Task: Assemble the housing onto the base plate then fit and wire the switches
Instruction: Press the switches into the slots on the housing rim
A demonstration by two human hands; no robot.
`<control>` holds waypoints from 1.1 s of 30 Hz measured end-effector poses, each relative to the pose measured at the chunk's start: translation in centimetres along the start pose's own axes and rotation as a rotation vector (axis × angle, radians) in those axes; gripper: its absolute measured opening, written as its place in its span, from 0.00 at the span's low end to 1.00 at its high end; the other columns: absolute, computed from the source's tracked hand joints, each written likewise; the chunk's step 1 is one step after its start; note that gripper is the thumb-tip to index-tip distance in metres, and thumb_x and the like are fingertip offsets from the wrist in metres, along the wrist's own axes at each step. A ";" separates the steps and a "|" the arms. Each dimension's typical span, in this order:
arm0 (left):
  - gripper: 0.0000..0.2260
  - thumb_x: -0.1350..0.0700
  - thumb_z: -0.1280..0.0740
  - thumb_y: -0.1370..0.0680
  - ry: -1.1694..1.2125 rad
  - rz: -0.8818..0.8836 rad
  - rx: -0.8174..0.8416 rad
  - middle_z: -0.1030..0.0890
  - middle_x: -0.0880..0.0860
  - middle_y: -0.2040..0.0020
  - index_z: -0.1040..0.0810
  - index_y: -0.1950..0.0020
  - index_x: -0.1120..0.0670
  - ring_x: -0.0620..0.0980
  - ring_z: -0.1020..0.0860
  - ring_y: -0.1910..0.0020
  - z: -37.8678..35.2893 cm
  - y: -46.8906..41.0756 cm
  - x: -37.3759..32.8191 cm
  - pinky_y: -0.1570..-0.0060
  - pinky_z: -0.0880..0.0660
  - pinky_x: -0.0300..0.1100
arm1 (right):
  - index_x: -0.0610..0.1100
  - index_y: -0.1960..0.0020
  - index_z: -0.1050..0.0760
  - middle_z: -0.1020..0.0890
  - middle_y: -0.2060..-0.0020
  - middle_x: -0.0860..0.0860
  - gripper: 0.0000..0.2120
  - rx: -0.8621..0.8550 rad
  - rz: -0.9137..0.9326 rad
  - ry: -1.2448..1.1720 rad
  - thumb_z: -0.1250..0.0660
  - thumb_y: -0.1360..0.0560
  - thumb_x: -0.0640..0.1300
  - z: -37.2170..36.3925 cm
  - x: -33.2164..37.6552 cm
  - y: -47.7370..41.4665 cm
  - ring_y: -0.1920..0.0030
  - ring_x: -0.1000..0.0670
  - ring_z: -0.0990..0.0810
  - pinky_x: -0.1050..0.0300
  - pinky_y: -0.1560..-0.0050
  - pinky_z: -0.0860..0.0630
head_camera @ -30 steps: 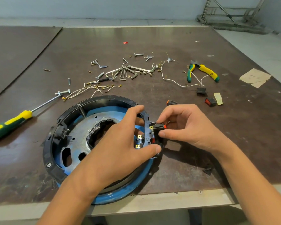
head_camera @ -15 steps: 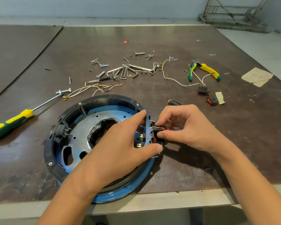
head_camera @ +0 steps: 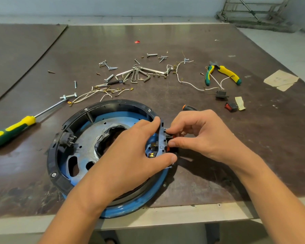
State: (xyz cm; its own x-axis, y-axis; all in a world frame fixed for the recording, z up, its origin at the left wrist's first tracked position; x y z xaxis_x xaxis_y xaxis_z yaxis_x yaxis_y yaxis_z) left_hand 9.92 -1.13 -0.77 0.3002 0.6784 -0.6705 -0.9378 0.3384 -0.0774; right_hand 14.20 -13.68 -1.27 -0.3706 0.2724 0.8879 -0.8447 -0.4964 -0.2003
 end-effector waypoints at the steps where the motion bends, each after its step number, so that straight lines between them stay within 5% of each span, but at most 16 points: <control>1: 0.42 0.34 0.35 0.33 0.001 0.001 0.000 0.27 0.38 0.40 0.40 0.21 0.46 0.30 0.33 0.45 0.0 0.0 0.0 0.46 0.40 0.17 | 0.37 0.50 0.17 0.17 0.57 0.46 0.10 0.009 0.004 0.010 0.23 0.31 0.34 0.0 0.1 0.0 0.57 0.47 0.17 0.55 0.52 0.21; 6: 0.38 0.36 0.33 0.31 0.022 -0.013 -0.006 0.26 0.40 0.42 0.37 0.23 0.46 0.32 0.30 0.46 0.1 0.1 -0.3 0.44 0.35 0.24 | 0.38 0.45 0.18 0.15 0.54 0.44 0.13 0.025 -0.046 -0.059 0.26 0.29 0.31 -0.1 -0.3 0.2 0.51 0.46 0.15 0.48 0.46 0.18; 9: 0.36 0.35 0.35 0.28 -0.041 -0.044 0.027 0.26 0.40 0.42 0.38 0.23 0.47 0.35 0.30 0.44 -0.1 0.1 -0.8 0.44 0.30 0.33 | 0.38 0.48 0.19 0.15 0.56 0.46 0.12 -0.032 -0.020 -0.045 0.24 0.30 0.31 0.2 0.1 0.2 0.54 0.47 0.14 0.52 0.49 0.18; 23: 0.36 0.34 0.38 0.26 -0.119 -0.059 0.062 0.28 0.41 0.43 0.41 0.21 0.47 0.37 0.30 0.45 -0.5 -0.1 -0.8 0.46 0.31 0.31 | 0.36 0.58 0.20 0.14 0.62 0.43 0.09 -0.130 -0.050 -0.131 0.23 0.34 0.28 0.0 0.0 0.0 0.60 0.46 0.14 0.57 0.56 0.17; 29: 0.34 0.30 0.44 0.31 -0.113 -0.043 0.054 0.27 0.41 0.49 0.35 0.27 0.43 0.39 0.27 0.49 -0.6 0.0 -0.6 0.49 0.28 0.40 | 0.37 0.46 0.20 0.14 0.56 0.40 0.13 -0.033 -0.106 -0.189 0.25 0.29 0.31 0.5 -0.3 0.0 0.53 0.42 0.14 0.52 0.49 0.17; 33: 0.38 0.31 0.43 0.29 -0.124 -0.026 0.034 0.28 0.40 0.48 0.43 0.21 0.44 0.38 0.28 0.47 -0.5 0.0 -0.3 0.48 0.29 0.34 | 0.43 0.43 0.20 0.14 0.54 0.47 0.10 -0.277 -0.129 0.064 0.28 0.24 0.38 3.9 -1.9 0.2 0.51 0.50 0.16 0.53 0.45 0.19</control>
State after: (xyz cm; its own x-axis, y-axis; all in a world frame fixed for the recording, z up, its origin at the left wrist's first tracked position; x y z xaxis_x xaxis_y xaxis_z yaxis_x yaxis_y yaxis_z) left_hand 9.70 -1.69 -0.94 0.3456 0.7438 -0.5721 -0.9235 0.3777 -0.0670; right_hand 16.24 -17.55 -1.34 -0.2692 0.3741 0.8875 -0.9563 -0.2128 -0.2004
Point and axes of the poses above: each hand's wrist, its own y-axis away from the middle knuckle, its own z-axis out of the back of the hand, x = y × z, the point moved 10 cm from there along -y, towards the middle knuckle
